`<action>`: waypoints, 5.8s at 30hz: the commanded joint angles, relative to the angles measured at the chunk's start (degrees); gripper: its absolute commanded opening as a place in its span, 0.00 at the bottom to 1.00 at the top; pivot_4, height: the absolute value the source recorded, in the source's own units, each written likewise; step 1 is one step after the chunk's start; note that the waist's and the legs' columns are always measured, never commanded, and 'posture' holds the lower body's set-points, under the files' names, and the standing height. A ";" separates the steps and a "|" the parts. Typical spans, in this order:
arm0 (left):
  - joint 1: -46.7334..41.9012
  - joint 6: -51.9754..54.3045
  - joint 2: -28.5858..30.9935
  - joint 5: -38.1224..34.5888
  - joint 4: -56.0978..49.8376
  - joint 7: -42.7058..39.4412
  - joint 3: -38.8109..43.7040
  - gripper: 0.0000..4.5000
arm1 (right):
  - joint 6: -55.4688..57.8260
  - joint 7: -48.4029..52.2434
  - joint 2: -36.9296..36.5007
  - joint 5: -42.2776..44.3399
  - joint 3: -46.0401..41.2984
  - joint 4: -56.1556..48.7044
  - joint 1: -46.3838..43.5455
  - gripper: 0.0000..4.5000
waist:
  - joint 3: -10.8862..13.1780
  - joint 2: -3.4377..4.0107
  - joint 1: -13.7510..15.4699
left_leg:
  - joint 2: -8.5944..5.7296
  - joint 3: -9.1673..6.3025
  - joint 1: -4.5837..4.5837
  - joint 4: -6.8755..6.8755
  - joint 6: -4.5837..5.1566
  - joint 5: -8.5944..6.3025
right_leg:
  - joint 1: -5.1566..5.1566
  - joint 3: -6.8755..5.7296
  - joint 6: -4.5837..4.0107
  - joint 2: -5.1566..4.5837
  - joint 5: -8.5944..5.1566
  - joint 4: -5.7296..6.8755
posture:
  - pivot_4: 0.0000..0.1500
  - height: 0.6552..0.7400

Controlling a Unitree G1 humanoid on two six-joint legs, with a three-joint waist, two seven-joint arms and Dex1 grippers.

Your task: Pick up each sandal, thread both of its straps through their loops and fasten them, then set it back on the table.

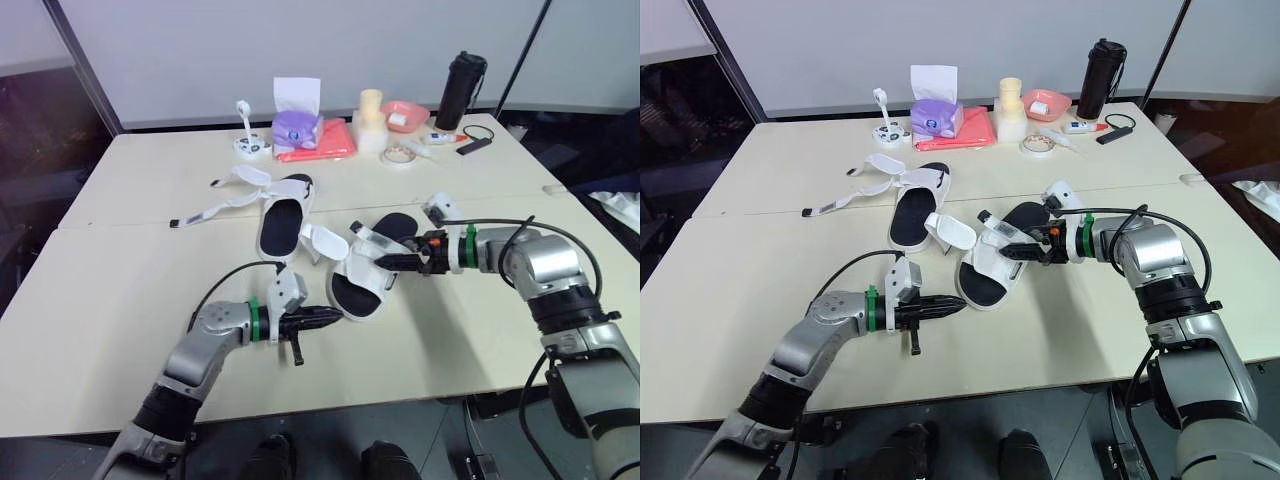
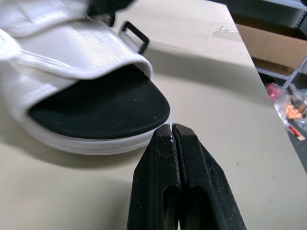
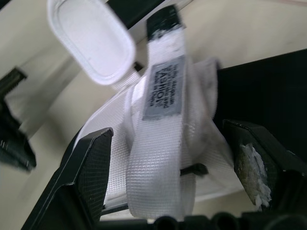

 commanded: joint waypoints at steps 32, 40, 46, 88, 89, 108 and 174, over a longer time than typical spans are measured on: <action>-11.34 -11.54 2.24 4.16 19.24 -4.23 1.12 0.00 | 13.58 -0.19 -4.57 9.18 -5.06 -34.38 15.00 0.88 | 0.02 0.00 0.25 | 0.00 -0.02 0.00 0.04 -0.02 0.00 | 0.01 -0.01 0.01 -0.01 0.00 0.01 | 1.00 1.00; -14.08 -13.20 -3.77 3.61 24.28 -8.10 -1.06 0.00 | 15.10 -2.58 -4.17 11.72 -6.27 -37.41 16.57 0.88 | 0.03 -0.02 0.30 | -0.02 -0.02 0.00 0.09 -0.01 0.00 | 0.05 -0.02 0.05 -0.01 0.03 0.02 | 1.00 1.00; -12.50 -9.46 -4.67 1.97 20.20 -10.74 -0.95 0.00 | 17.46 -4.93 -4.03 14.49 -8.38 -41.58 19.07 0.88 | 0.03 -0.02 0.19 | -0.01 -0.03 0.00 0.07 -0.01 0.00 | 0.03 -0.02 0.05 -0.01 0.03 0.03 | 1.00 1.00; -7.37 -19.36 -4.50 14.06 26.89 -7.27 -7.10 0.00 | 19.27 -14.81 -10.98 19.36 -19.47 -43.00 22.45 0.88 | -0.27 0.03 1.37 | 0.00 0.00 0.28 0.15 0.00 0.00 | 0.40 -0.02 0.08 -0.01 0.05 0.00 | 1.00 1.00; -7.31 -19.07 -4.46 14.04 26.66 -7.29 -7.16 0.00 | 19.93 -15.78 -9.77 19.81 -19.61 -41.92 21.23 0.88 | -0.28 0.03 1.30 | 0.00 0.00 0.37 0.12 0.00 -0.01 | 0.48 -0.02 0.08 -0.01 0.05 -0.03 | 1.00 1.00; -6.74 -17.01 -3.91 13.32 24.05 -6.36 -7.18 0.00 | 26.34 -23.78 3.48 19.21 -15.55 -29.10 10.94 0.88 | -0.35 0.10 1.13 | 0.00 -0.08 0.48 0.02 0.02 -0.02 | 0.60 -0.04 0.08 -0.01 0.04 -0.13 | 1.00 1.00; -2.24 -12.84 -1.94 14.82 17.59 -6.69 -10.58 0.00 | 6.28 -18.54 7.55 4.46 -7.01 -10.06 5.09 0.01 | -0.46 0.21 0.26 | -0.01 -0.15 0.48 -0.11 0.05 -0.05 | 0.56 -0.01 0.09 -0.02 0.03 -0.21 | 1.00 1.00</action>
